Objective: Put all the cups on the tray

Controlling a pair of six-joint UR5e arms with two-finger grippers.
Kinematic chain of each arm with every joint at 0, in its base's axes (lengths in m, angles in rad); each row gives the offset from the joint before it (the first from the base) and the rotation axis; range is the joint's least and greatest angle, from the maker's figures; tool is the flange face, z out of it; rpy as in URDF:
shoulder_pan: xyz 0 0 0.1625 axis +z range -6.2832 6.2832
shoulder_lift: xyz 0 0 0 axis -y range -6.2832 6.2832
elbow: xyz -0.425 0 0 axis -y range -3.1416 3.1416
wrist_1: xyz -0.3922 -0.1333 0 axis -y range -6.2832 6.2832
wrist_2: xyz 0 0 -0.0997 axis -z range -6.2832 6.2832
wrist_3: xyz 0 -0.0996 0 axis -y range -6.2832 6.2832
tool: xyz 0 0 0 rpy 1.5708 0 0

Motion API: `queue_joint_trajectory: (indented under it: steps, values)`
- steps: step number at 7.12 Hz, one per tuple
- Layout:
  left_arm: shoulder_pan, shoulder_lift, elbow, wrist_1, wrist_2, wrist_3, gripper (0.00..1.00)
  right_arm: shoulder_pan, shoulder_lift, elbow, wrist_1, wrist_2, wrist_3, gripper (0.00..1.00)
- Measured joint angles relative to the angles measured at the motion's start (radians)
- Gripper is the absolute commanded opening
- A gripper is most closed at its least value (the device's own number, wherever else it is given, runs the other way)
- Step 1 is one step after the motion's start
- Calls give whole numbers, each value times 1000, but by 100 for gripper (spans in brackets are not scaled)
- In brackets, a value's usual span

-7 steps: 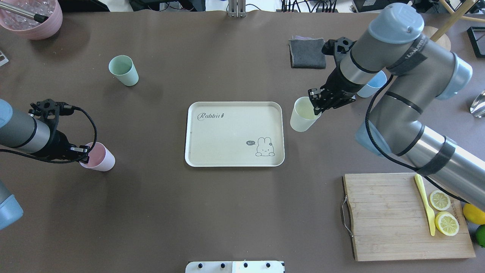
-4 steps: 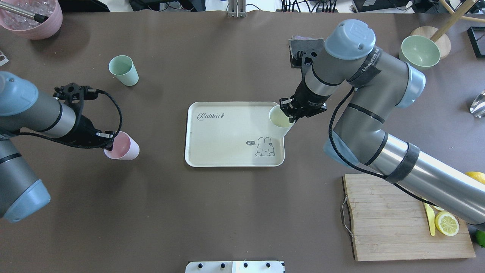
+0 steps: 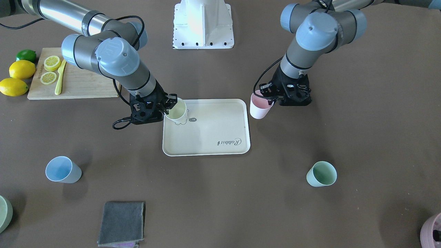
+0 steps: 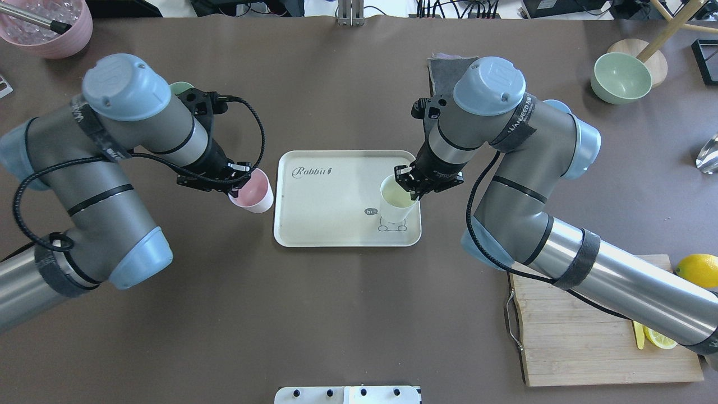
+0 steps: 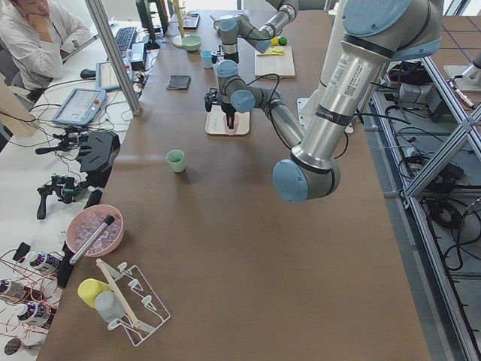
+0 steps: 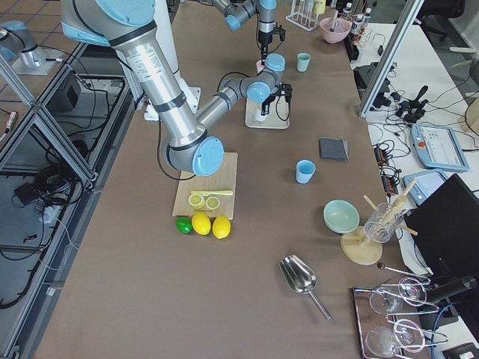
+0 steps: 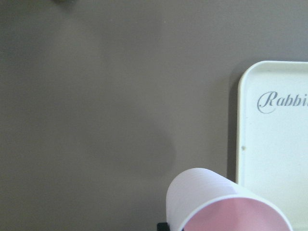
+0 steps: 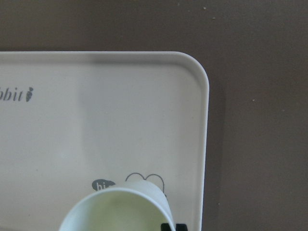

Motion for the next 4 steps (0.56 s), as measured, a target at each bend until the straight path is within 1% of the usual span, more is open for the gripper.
queue_joint_trajectory:
  steps: [2, 3, 4]
  values:
    - [53, -64, 48, 2, 33, -64, 0, 15, -3, 9, 1, 1, -2, 100]
    - [73, -80, 64, 1, 47, -77, 0, 54, -9, 25, -2, 19, -7, 100]
    - [85, -92, 81, -1, 58, -83, 0, 121, -31, 45, -7, 60, -21, 100]
